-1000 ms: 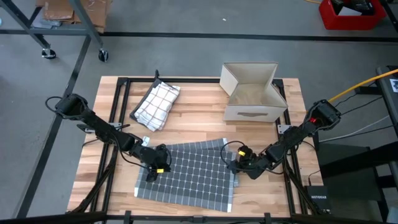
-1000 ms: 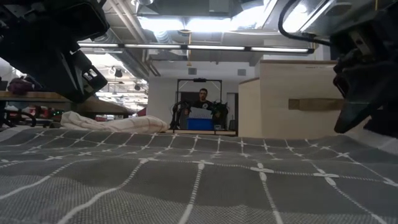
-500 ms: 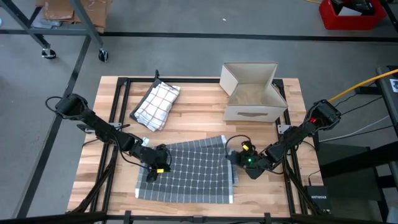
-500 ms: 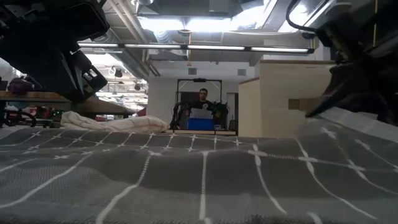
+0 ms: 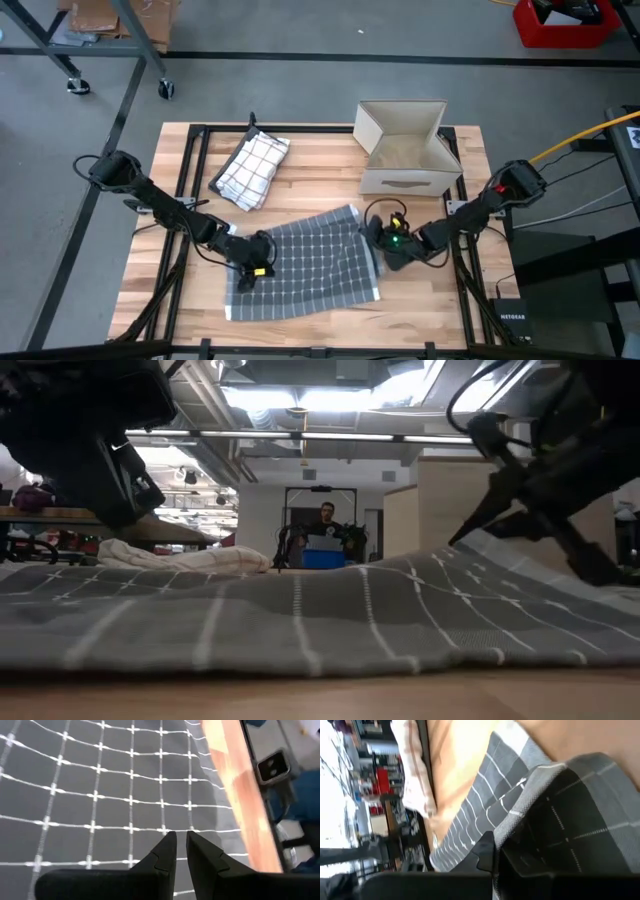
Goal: Fold towel
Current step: Fold the gray white kitchen towel
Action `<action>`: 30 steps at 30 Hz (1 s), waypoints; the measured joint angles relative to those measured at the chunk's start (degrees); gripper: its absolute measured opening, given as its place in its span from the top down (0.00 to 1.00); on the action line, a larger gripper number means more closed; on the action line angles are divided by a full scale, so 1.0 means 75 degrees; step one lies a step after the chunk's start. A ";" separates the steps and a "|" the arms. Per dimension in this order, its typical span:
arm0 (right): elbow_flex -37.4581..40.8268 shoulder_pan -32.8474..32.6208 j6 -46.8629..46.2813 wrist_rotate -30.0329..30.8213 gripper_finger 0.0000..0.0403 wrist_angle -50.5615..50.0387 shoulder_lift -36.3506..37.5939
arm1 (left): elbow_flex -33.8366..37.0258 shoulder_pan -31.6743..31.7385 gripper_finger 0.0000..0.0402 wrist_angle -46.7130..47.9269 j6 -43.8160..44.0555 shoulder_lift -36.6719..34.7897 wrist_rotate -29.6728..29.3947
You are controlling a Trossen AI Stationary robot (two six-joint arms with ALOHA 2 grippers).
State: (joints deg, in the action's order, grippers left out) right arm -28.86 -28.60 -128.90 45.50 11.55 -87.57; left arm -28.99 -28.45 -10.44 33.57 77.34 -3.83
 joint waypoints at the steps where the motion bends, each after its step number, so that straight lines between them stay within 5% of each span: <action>1: 0.0000 0.0128 0.0000 -0.0003 0.97 0.0000 0.0000 | 0.0000 0.0000 0.91 -0.0074 0.0100 0.0000 -0.0002; 10: 0.0000 0.0685 0.0828 -0.0816 0.99 -0.0009 0.0006 | 0.0000 0.0271 0.95 -0.0930 -0.0717 0.0000 -0.1307; 15: 0.0000 0.0682 0.0825 -0.0644 0.99 -0.0011 0.0006 | 0.0000 0.0676 0.94 -0.0682 -0.1194 0.0000 -0.1406; 22: 0.0000 0.0682 0.0419 -0.0176 0.99 -0.0020 0.0006 | 0.0000 0.0690 0.99 0.1195 0.0495 0.0000 -0.1350; 30: 0.0000 0.0688 -0.0052 0.0207 0.99 -0.0009 0.0006 | -0.0032 0.0635 1.00 0.1945 0.0745 0.0730 -0.1383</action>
State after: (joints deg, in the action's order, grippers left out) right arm -28.86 -23.44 -129.29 47.05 11.48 -87.53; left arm -29.23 -23.68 4.15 39.16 82.81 -14.21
